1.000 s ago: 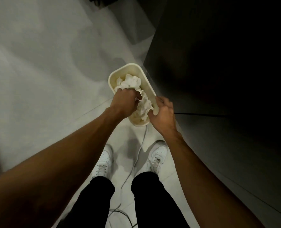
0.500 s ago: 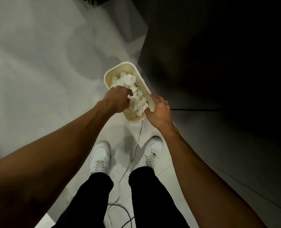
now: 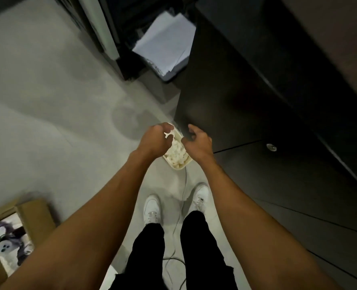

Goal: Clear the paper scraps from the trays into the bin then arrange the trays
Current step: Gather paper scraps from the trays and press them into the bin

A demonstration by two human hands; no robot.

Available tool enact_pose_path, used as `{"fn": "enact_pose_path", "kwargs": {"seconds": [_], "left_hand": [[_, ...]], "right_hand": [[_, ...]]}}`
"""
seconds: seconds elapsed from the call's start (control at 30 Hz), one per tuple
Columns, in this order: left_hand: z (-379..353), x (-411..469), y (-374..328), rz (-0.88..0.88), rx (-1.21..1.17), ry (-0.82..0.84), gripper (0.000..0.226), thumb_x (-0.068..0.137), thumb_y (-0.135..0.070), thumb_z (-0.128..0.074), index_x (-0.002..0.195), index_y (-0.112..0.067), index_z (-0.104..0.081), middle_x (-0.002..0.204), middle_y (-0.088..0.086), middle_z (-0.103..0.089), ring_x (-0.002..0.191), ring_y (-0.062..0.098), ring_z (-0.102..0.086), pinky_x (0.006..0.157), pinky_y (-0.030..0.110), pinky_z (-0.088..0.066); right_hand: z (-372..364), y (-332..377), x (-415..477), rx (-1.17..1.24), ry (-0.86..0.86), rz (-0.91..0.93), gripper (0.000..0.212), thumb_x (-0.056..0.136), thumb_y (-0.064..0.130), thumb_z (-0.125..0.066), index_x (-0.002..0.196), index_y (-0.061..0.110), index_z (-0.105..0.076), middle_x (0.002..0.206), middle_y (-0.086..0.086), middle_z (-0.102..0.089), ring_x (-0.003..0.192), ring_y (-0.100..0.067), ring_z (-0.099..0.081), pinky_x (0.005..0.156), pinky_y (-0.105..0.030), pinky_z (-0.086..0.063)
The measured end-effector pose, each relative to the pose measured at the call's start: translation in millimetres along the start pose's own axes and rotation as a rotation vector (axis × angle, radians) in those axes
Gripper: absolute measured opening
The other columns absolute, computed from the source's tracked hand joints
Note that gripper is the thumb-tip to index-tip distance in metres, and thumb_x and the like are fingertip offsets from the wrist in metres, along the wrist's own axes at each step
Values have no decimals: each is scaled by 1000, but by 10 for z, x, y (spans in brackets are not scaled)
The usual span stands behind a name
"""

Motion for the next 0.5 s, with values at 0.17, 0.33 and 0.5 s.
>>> {"fn": "enact_pose_path", "kwargs": {"seconds": [0.17,0.33,0.5], "left_hand": [[738,-393,-599,-3,-59,-38,34,97,-20,-65,131,-16,-64,124,0,-68,108,21,-66,97,33,-54],[1301,-731,-1182,-52,-79,-95,33,97,-20,-65,130,-16,-64,122,0,-69,105,18,-65,83,22,-53],[1672,-946,-1934,-195,-118,-150,33,94,-21,-70,126,-14,-67,117,1,-72,105,15,-67,98,26,-50]], "right_hand": [[467,632,-603,74,-61,54,62,90,24,-71,149,22,-53,140,2,-63,131,-19,-55,113,-30,-42],[982,1128,-1181,191,-152,110,58,90,22,-71,146,24,-57,132,3,-68,118,-11,-63,106,-24,-47],[1623,1546,-1577,282,-315,239,52,90,20,-73,140,26,-62,121,9,-69,108,-4,-65,103,-28,-52]]}}
Point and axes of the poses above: each hand's wrist, its own x-axis towards the middle knuckle, its own z-axis out of the back of the hand, y = z × x, the point moved 1 cm from there along x, towards the middle knuckle
